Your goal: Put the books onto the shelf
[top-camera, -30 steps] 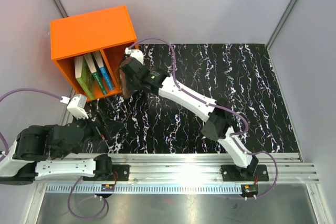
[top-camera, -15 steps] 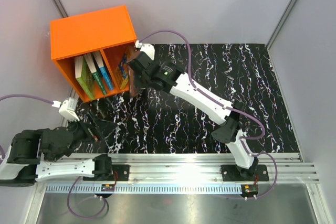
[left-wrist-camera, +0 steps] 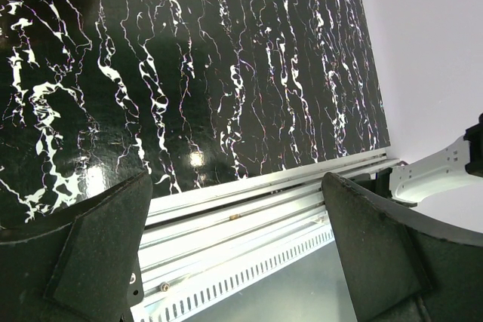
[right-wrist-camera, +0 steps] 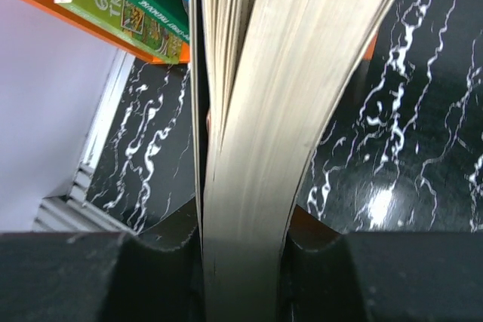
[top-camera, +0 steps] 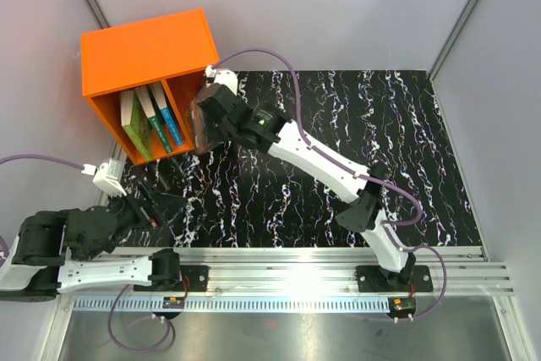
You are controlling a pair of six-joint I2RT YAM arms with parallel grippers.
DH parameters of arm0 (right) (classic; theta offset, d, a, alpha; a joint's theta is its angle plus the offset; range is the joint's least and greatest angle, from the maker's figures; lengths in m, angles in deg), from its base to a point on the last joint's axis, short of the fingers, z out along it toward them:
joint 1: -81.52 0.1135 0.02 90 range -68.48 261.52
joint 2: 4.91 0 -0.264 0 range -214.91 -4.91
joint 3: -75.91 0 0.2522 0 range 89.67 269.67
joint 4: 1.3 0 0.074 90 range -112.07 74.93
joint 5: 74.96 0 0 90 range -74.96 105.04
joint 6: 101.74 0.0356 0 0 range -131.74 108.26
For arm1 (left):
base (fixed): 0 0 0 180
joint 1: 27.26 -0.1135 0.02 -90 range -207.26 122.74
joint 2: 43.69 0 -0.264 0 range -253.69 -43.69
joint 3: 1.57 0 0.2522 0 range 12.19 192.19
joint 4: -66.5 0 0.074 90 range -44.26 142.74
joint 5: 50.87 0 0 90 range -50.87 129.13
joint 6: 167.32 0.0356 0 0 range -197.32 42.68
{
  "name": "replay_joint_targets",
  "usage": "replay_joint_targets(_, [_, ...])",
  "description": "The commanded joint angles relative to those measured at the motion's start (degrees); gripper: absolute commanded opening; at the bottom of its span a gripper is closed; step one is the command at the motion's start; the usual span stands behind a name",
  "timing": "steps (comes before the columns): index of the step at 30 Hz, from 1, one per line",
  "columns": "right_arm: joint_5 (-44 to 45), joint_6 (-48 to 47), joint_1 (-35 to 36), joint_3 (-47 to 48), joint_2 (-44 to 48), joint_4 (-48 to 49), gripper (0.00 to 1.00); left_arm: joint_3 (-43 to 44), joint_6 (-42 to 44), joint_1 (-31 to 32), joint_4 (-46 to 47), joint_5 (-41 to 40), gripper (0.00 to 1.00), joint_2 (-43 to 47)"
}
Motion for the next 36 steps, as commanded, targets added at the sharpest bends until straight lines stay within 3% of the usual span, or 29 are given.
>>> replay_joint_targets(1, [4.2,-4.4,0.0,4.0,-1.7,12.9,0.00,-0.8,-0.3,-0.1,-10.1,-1.8,0.99,0.4])
replay_joint_targets(6, [6.8,-7.2,-1.5,4.4,-5.3,19.2,0.00,-0.8,0.0,-0.1,-10.1,-1.2,0.99,-0.1])
replay_joint_targets(22, [1.7,-12.1,-7.1,6.9,-14.0,34.4,0.01,-2.7,1.8,0.0,-9.4,-0.1,0.99,-2.6])
replay_joint_targets(24, [1.6,-12.0,-7.2,7.8,-15.1,34.7,0.11,-3.2,2.7,0.0,-8.5,-0.3,0.99,-3.8])
replay_joint_targets(31, [0.3,-10.5,-8.4,7.7,-16.6,36.4,0.22,-4.6,5.4,0.0,-4.0,-0.4,0.99,-7.0])
replay_joint_targets(34, [-0.8,-9.7,-8.7,7.9,-16.8,36.6,0.43,-4.5,6.1,0.0,-3.3,-0.6,0.99,-9.2])
replay_joint_targets(36, [-1.2,-9.2,-8.8,7.8,-16.8,36.6,0.47,-4.3,6.2,0.0,-2.5,-0.7,0.99,-10.0])
